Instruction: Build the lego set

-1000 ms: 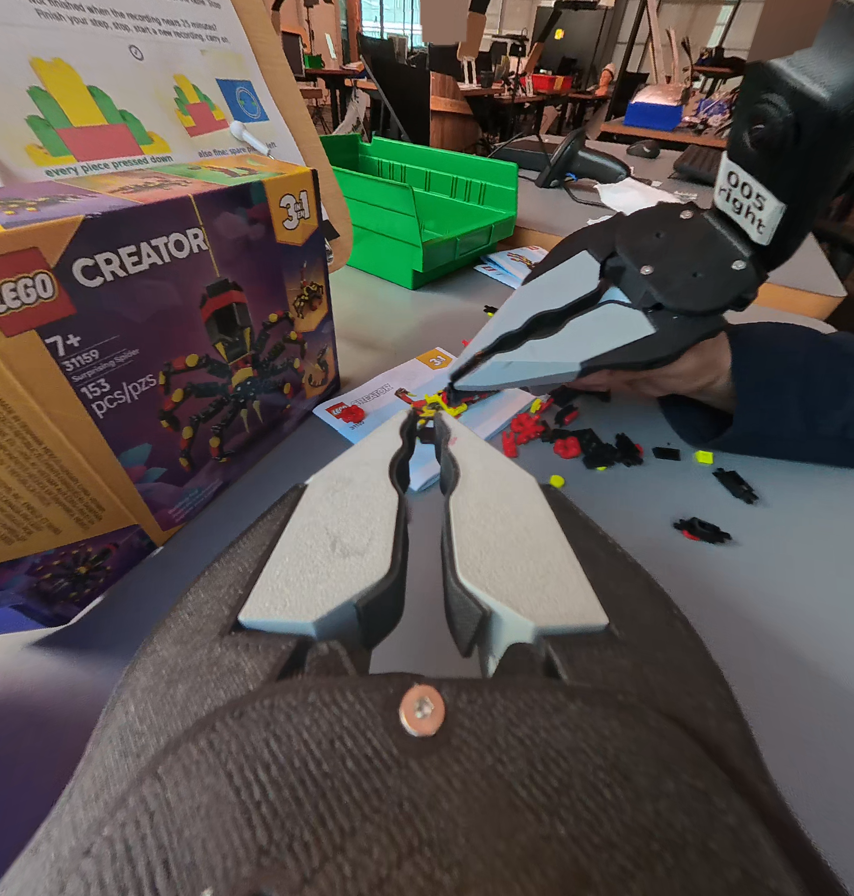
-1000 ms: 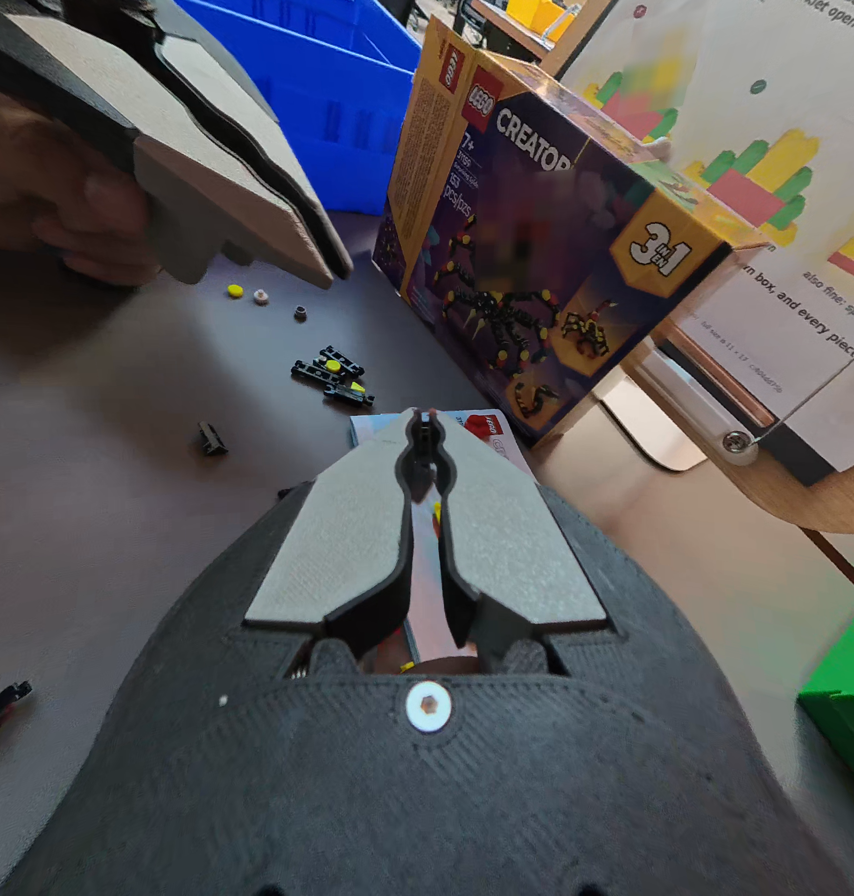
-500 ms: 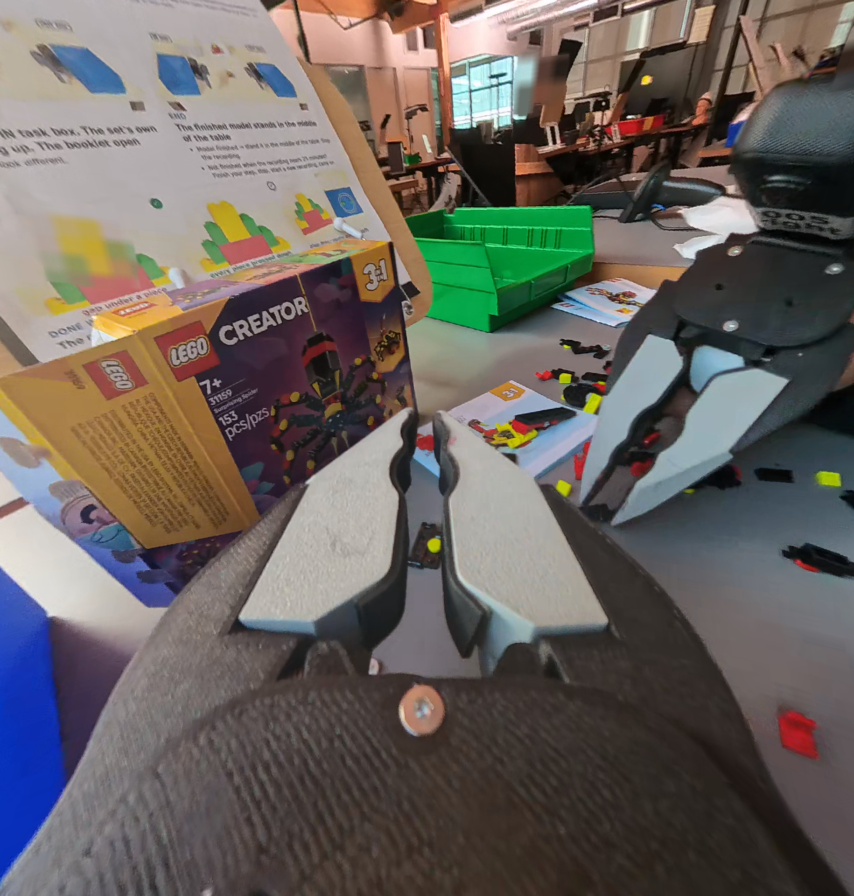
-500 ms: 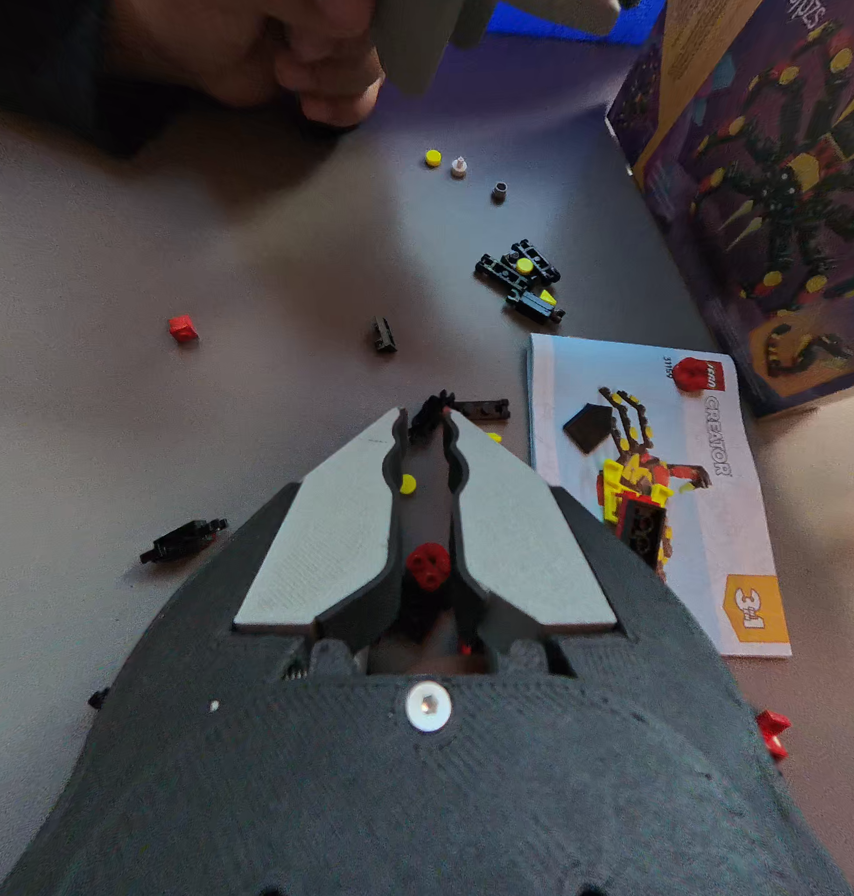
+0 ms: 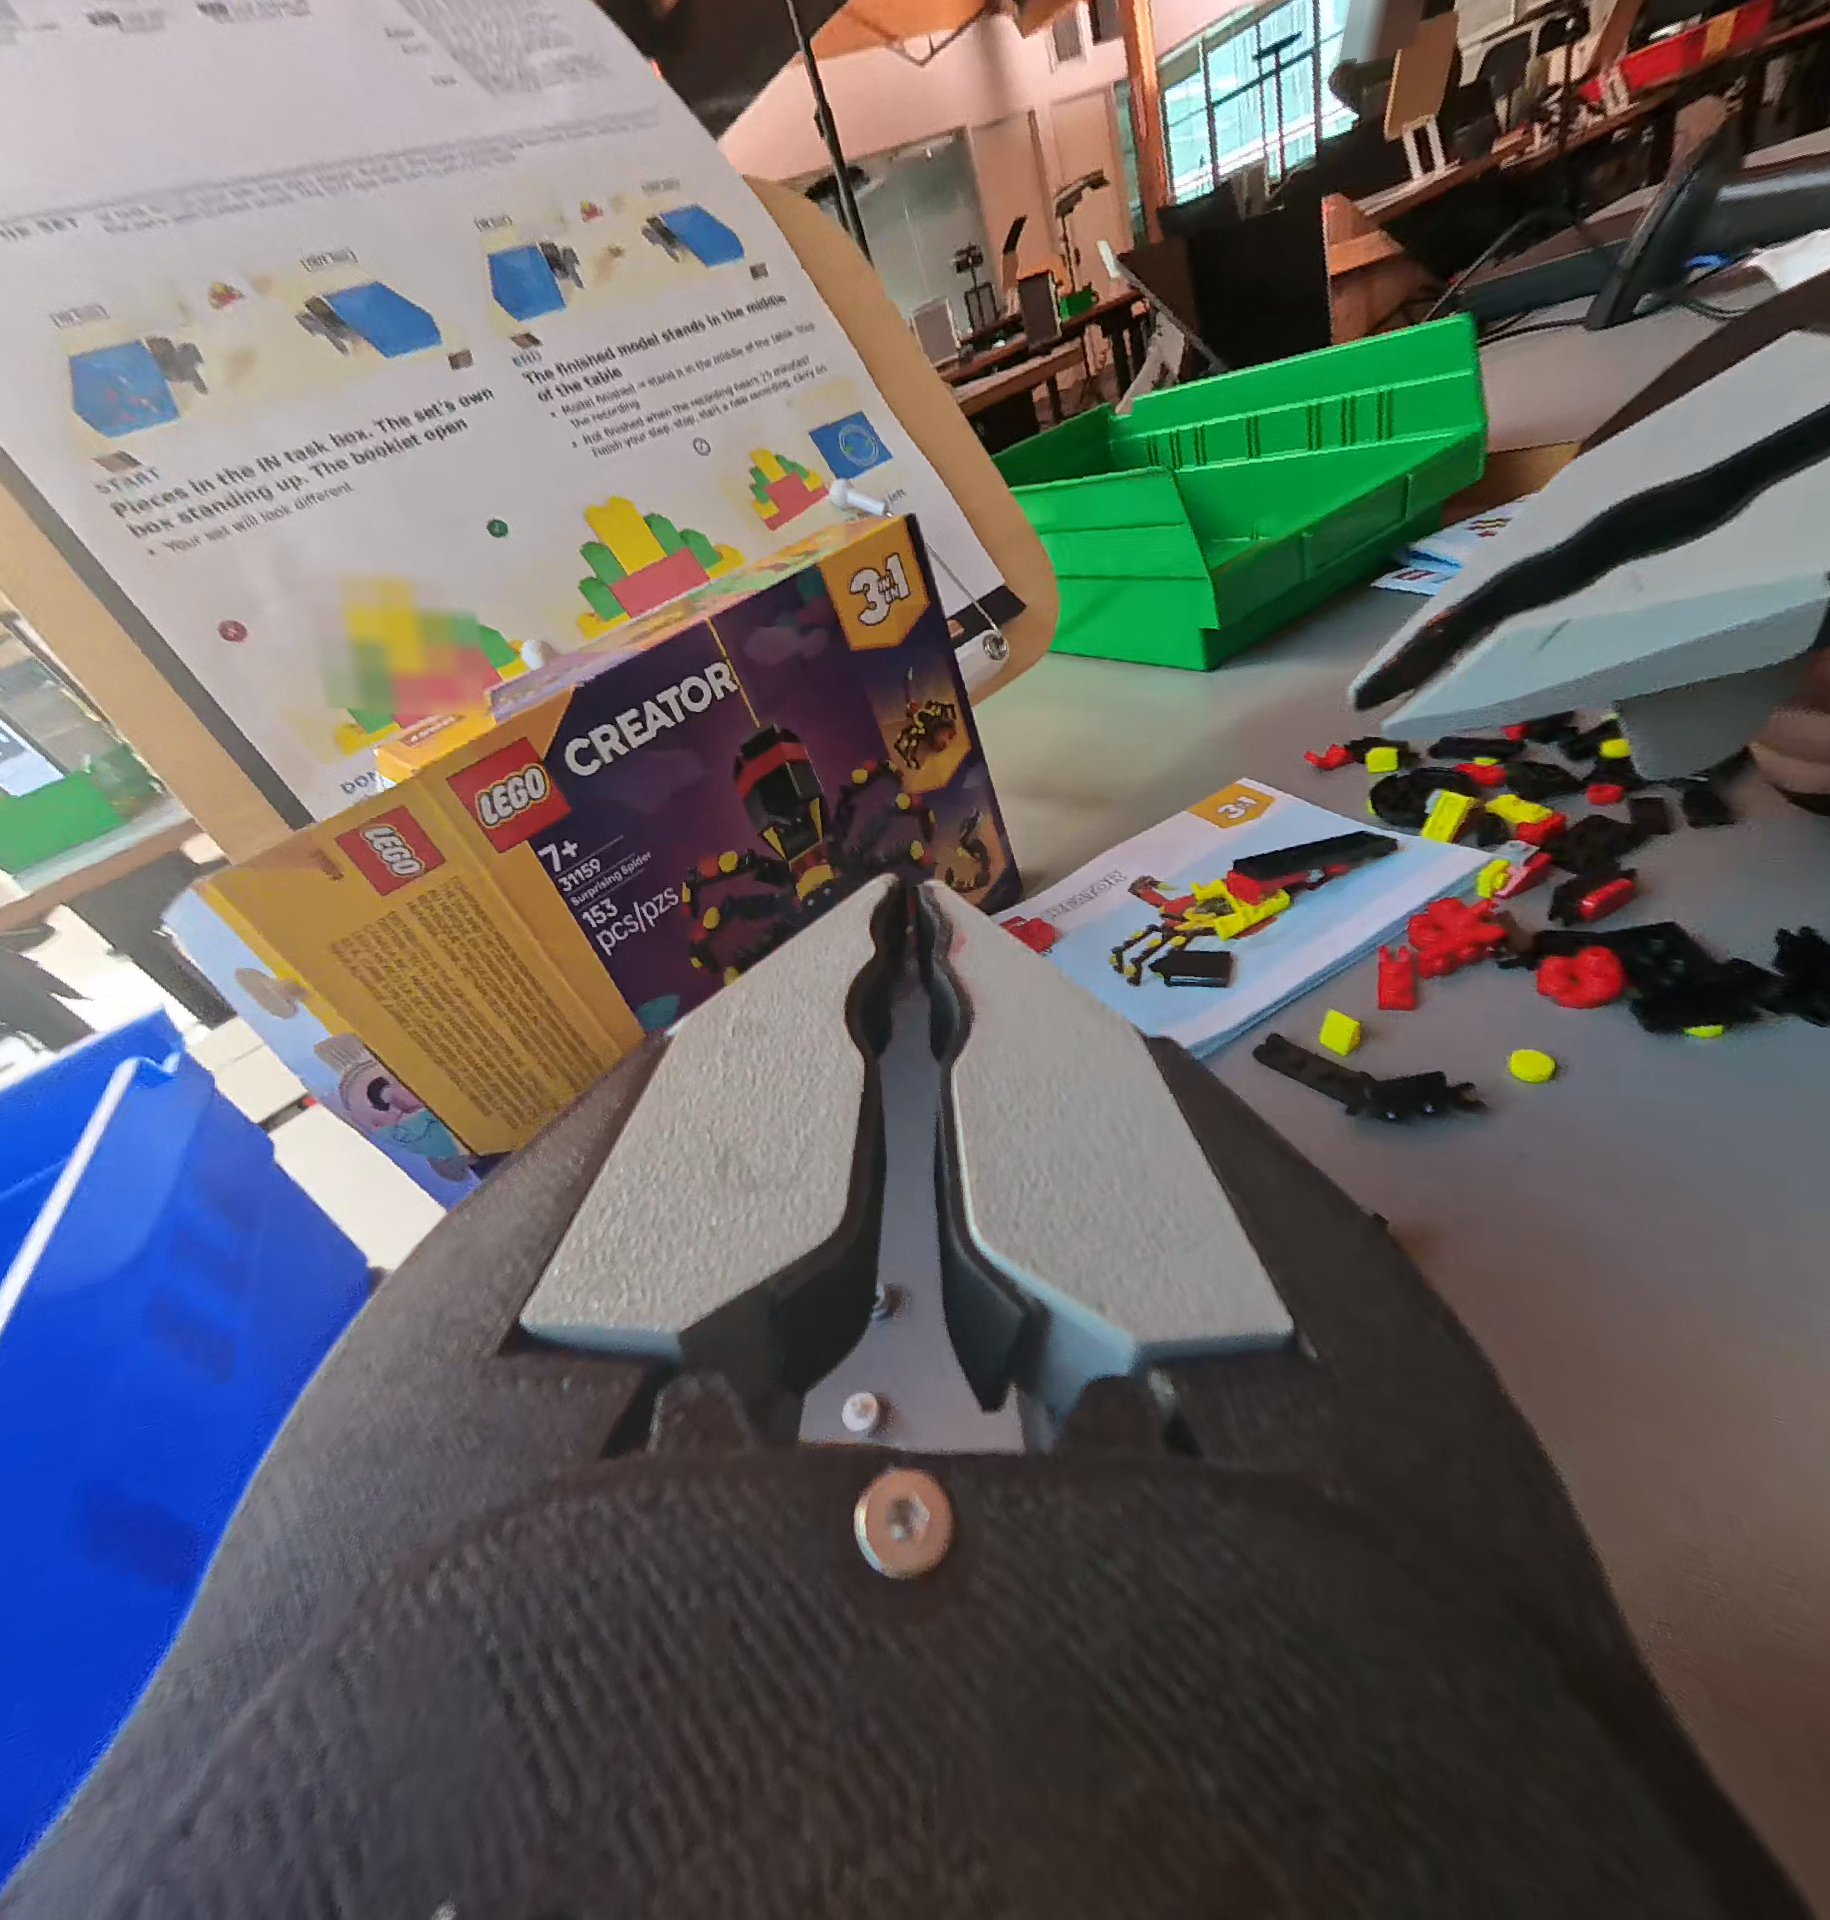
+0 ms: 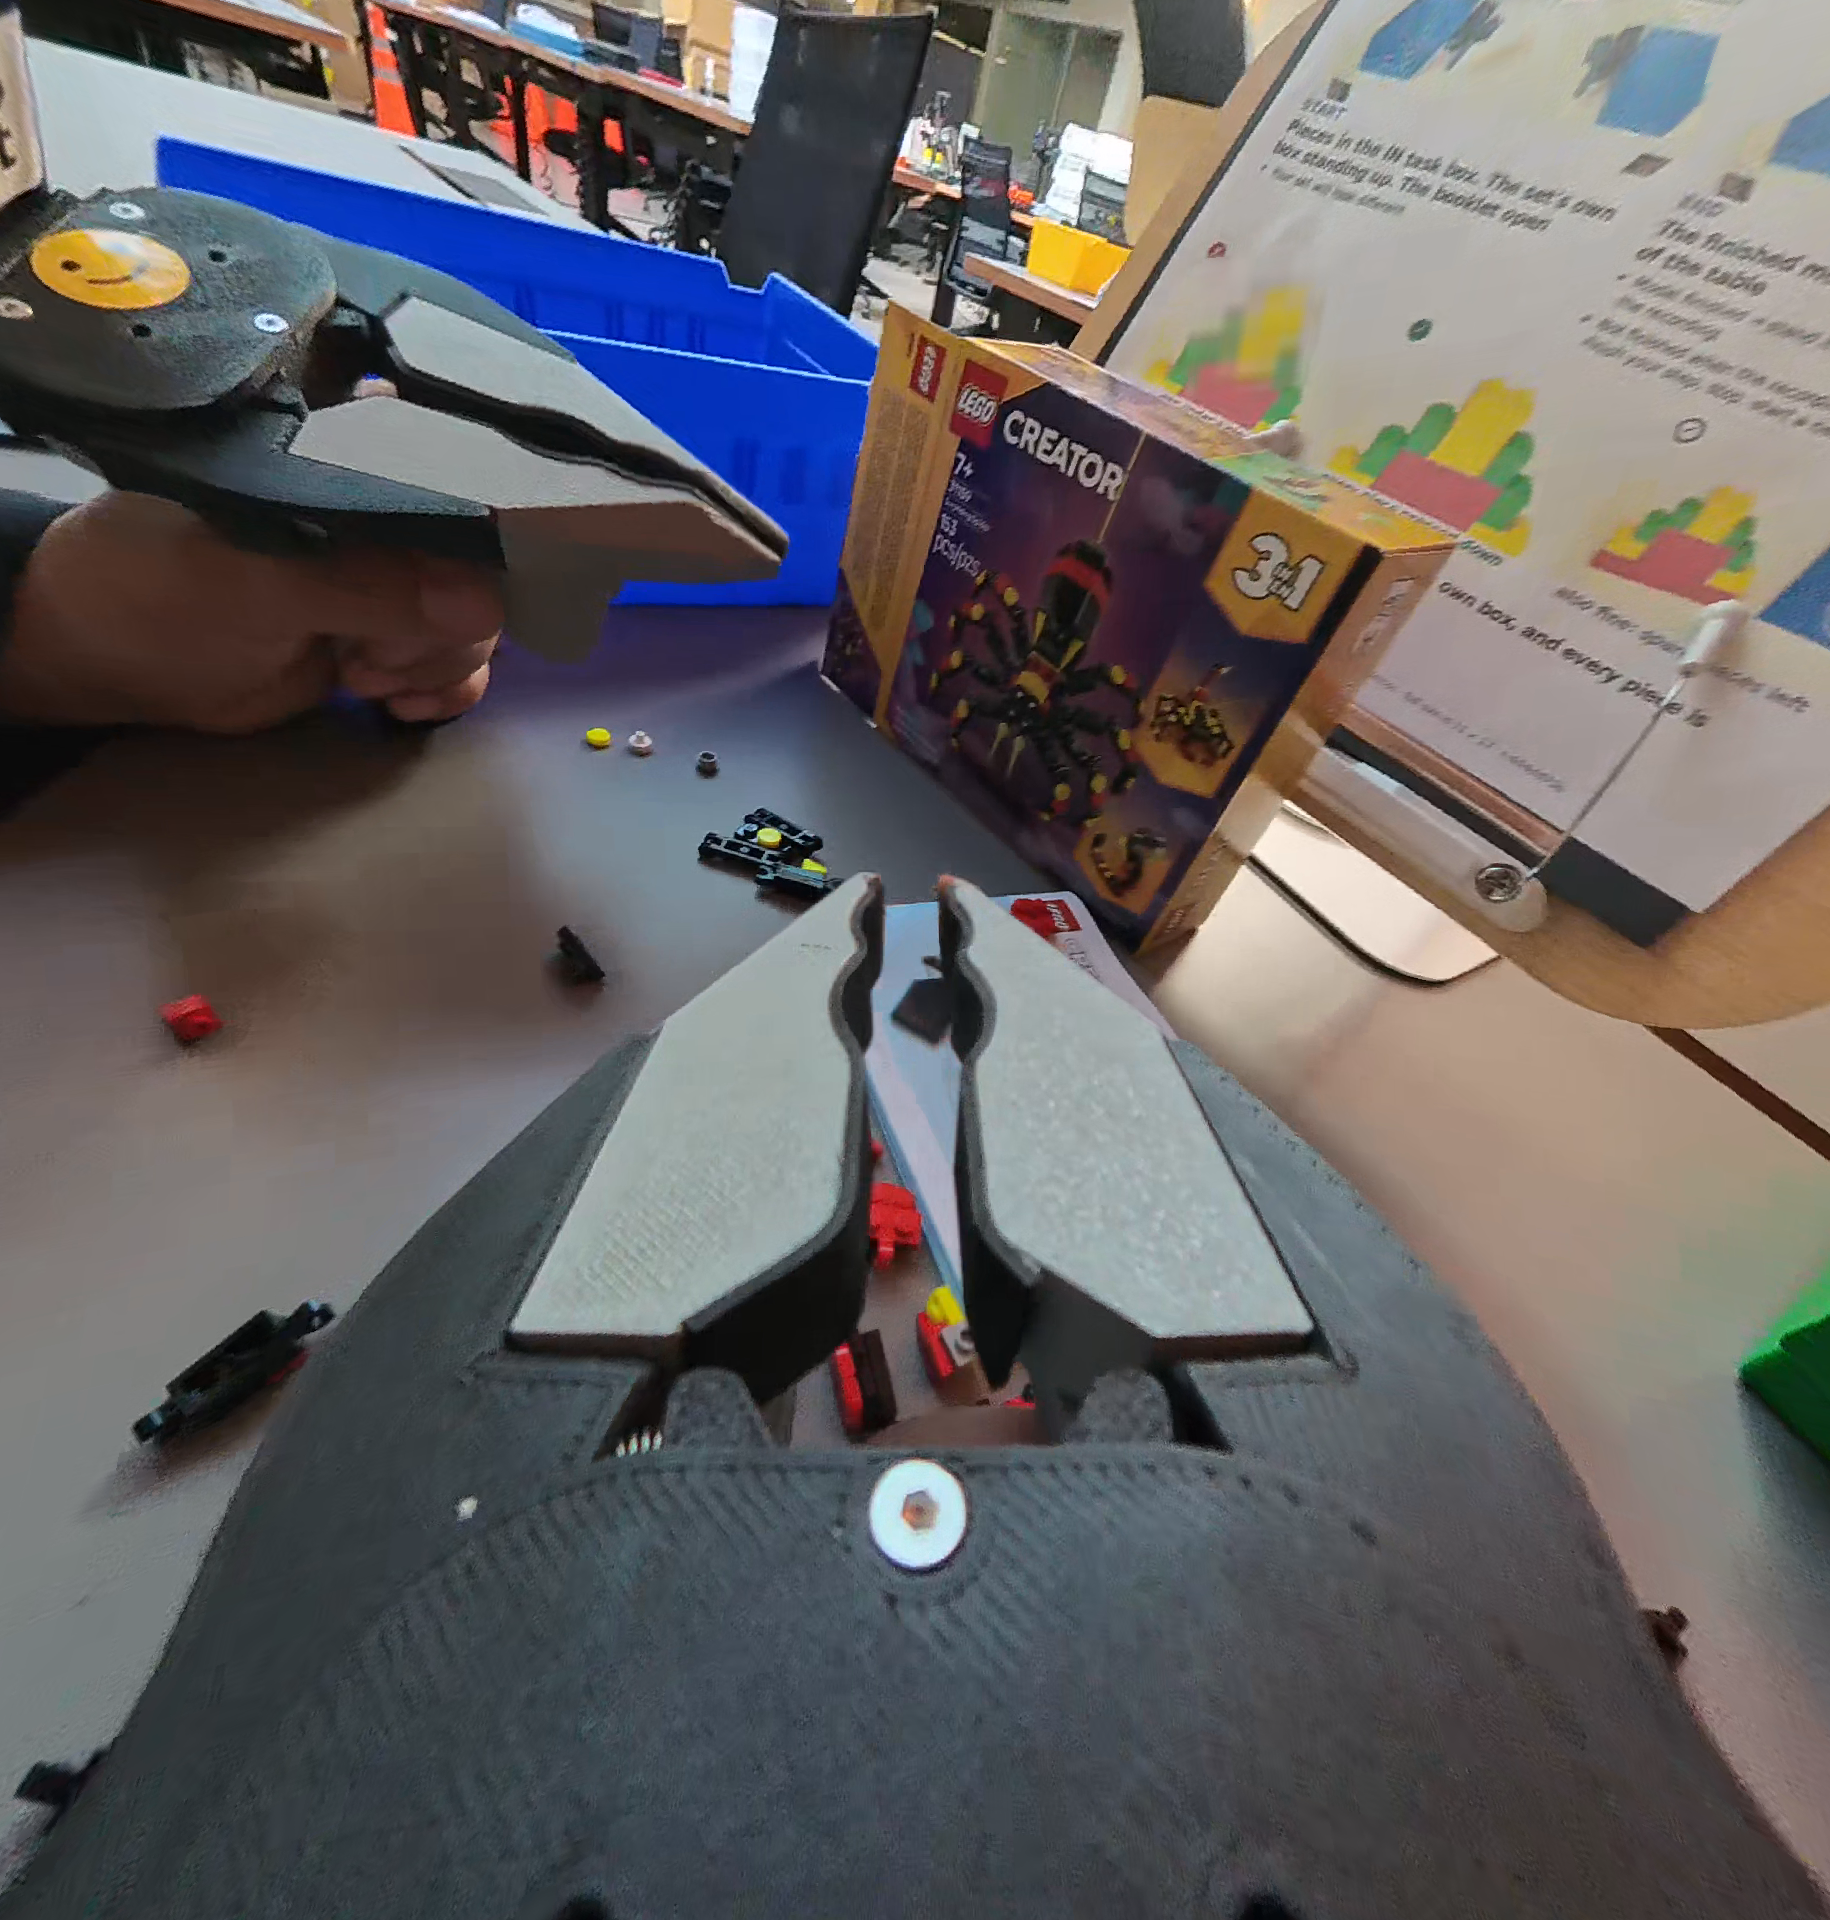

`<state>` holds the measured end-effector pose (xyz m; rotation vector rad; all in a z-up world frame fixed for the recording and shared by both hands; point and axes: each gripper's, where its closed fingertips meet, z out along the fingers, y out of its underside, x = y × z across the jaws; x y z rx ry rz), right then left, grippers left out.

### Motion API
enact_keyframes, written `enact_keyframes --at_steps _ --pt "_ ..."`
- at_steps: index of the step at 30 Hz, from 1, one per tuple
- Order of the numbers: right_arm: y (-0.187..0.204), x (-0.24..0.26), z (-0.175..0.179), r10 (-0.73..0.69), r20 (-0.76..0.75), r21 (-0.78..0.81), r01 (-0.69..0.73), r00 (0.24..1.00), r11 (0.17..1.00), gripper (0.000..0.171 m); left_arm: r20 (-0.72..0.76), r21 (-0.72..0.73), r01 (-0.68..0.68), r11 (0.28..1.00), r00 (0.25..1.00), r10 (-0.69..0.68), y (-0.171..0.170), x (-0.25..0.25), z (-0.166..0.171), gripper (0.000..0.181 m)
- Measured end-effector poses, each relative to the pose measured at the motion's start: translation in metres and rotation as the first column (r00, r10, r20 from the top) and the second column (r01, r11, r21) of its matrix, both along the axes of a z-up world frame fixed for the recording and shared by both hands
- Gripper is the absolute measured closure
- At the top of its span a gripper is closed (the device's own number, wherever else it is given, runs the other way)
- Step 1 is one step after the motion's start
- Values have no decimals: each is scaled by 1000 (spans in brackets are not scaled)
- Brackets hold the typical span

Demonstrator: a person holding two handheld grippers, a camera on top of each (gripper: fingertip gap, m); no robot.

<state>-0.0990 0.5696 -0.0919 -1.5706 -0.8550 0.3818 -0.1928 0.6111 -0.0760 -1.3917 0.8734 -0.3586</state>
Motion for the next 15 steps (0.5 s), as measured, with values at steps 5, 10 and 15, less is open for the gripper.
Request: enact_keyframes --at_steps 5,10,15 --pt "9 0 2 -5 7 40 5 1000 999 171 68 -173 86 981 995 -75 12 6 -7 181" --pt "22 -7 4 35 -24 34 -35 999 999 171 52 -167 149 975 989 -142 17 25 -8 181" --pt "35 -11 5 40 -30 38 -39 999 999 171 47 -157 211 965 977 -206 14 38 -8 181"
